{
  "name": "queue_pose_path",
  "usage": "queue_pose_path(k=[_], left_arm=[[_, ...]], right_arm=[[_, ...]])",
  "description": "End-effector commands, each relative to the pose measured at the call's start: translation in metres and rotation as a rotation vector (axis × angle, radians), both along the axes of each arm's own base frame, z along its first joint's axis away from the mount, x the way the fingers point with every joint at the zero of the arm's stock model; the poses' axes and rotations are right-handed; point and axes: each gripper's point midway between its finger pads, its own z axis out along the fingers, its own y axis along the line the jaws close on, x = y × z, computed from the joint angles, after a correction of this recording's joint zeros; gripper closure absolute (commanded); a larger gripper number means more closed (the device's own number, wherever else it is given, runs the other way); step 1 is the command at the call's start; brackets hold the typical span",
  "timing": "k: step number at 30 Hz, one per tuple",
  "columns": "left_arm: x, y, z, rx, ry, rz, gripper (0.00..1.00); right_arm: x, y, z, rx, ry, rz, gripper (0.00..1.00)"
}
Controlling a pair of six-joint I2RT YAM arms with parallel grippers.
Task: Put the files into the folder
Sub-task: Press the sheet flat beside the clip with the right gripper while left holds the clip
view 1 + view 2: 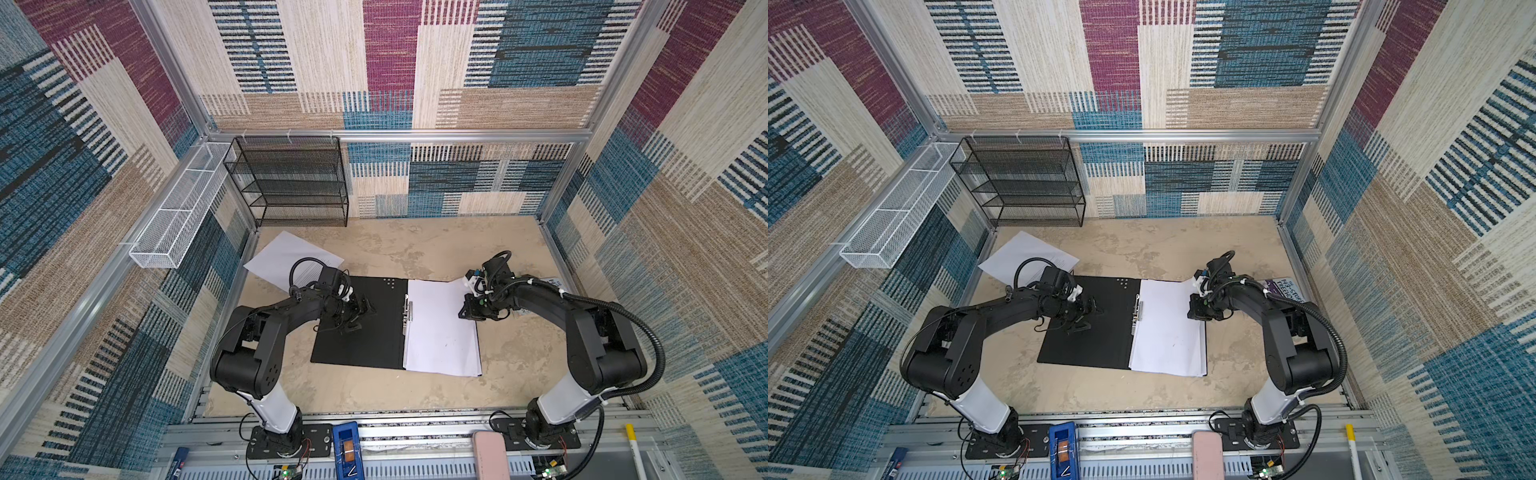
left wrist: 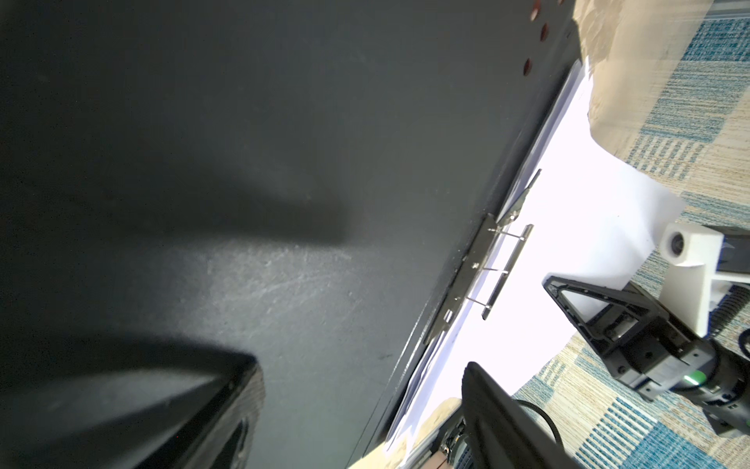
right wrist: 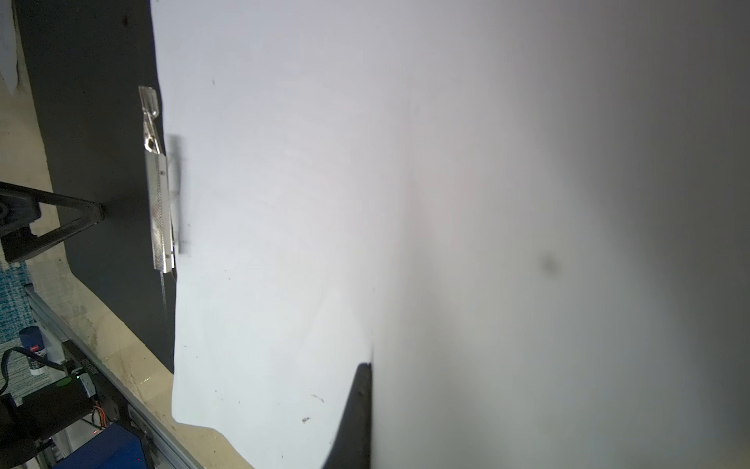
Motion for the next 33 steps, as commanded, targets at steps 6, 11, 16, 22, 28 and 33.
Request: queue_pose_path(k=[6,11,16,22,28,33], left_arm=[[-0.033,0.043,-0.041,0.256,0.145,0.032,0.19],[-0.033,0.042,-0.042,0.252,0.151,0.032,0.19],[-0.034,0.042,-0.043,0.251,0.155,0.03,0.19],[-0.032,0.043,-0.042,0.246,0.15,0.034,0.19],[-0.033,0.043,-0.043,0.242,0.156,0.035,0.19],[-0.033,0.044,-0.043,0.242,0.157,0.037,0.19]], right_arm=[[0.016,0.007,0.015,-0.025,-0.083,0.035,0.98],[0.011,0.015,0.012,-0.036,-0.075,0.075,0.98],[0.006,0.016,0.01,-0.053,-0.067,0.092,0.98],[0.005,0.009,0.008,-0.099,-0.065,0.085,0.98],[0.004,0.007,0.009,-0.115,-0.074,0.088,0.98],[0.004,0.015,0.012,-0.112,-0.089,0.116,0.97]])
